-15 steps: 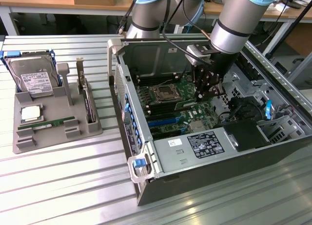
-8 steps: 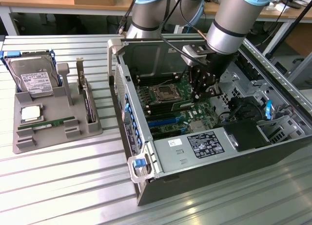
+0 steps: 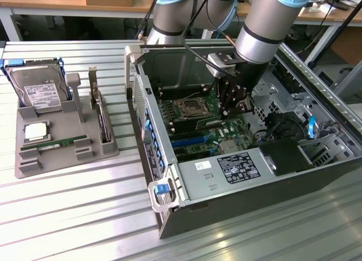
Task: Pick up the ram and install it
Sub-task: 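Insert the ram into the slot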
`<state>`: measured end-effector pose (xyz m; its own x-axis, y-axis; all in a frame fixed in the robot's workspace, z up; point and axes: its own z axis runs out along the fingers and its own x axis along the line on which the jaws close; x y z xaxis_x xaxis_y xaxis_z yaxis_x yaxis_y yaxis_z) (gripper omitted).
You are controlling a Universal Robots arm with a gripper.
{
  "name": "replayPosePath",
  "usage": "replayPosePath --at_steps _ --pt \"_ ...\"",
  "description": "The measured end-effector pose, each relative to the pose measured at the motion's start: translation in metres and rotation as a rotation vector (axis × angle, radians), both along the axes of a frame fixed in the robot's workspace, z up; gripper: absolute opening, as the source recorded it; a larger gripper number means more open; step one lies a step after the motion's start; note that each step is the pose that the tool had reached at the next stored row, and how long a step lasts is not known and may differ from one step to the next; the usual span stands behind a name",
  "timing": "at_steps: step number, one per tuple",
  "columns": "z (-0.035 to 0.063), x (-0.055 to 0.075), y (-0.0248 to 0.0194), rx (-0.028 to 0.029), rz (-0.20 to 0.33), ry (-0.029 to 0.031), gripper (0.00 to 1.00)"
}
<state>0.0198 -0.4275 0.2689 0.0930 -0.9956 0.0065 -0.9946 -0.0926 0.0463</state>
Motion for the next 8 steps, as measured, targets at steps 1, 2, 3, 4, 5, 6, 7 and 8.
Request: replayPosePath --at_steps 1,2,3,4,5,6,7,8 --pt "-0.0002 -0.0002 0.0000 0.0000 0.000 0.0000 0.12" --pt "-0.0005 -0.0003 0.0000 0.0001 0.000 0.0000 0.12" --pt "-0.0007 -0.0005 0.0000 0.0000 0.000 0.0000 0.12" --pt "-0.0010 -0.0007 0.0000 0.0001 0.000 0.0000 0.12" --pt "-0.0013 -0.0013 0.0000 0.0001 0.000 0.0000 0.12" --pt "-0.0016 -0.0018 0.0000 0.0001 0.000 -0.0001 0.12" --pt "-0.0017 -0.0025 0.0000 0.0001 0.000 0.0000 0.12" --pt "-0.0021 -0.0042 0.0000 0.0001 0.000 0.0000 0.12"
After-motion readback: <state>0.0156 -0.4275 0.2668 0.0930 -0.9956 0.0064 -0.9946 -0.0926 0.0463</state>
